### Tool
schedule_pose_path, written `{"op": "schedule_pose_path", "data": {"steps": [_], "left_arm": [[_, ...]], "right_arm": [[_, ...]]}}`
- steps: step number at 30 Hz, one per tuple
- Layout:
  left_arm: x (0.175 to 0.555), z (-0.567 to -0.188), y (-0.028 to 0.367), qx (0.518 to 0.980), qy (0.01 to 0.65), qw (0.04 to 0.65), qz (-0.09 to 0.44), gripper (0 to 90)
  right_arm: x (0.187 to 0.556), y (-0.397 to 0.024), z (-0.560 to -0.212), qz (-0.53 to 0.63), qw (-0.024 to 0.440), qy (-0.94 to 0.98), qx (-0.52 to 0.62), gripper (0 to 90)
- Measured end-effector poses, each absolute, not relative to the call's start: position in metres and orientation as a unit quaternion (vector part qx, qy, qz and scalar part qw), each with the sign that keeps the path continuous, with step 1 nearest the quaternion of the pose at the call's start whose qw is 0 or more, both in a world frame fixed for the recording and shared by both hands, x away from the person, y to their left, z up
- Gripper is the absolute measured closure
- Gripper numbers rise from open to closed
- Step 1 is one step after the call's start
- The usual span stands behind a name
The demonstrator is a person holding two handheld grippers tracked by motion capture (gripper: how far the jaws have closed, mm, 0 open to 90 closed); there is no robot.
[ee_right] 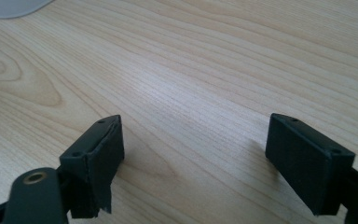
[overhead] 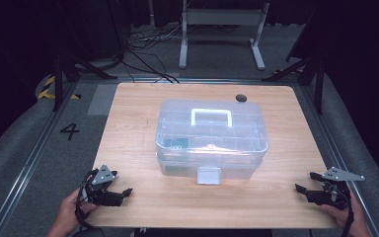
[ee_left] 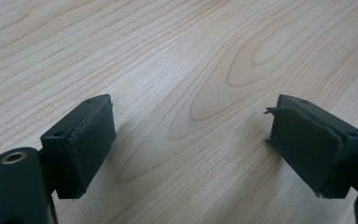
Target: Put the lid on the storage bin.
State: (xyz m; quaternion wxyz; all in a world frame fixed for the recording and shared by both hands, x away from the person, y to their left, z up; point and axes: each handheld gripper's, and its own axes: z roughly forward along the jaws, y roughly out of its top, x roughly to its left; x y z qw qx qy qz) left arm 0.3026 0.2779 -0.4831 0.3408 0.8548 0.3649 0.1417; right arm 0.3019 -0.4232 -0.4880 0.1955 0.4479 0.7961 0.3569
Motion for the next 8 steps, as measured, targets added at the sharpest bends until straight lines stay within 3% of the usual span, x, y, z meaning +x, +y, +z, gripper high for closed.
{"op": "schedule_pose_path", "data": {"steps": [8], "left_arm": [[0.3026,-0.4830,0.2779,0.855,0.364,0.341,0.141,14.5]], "right_arm": [[0.3019,-0.4232,-0.4880,0.357,0.196,0.796,0.448,19.6]]}}
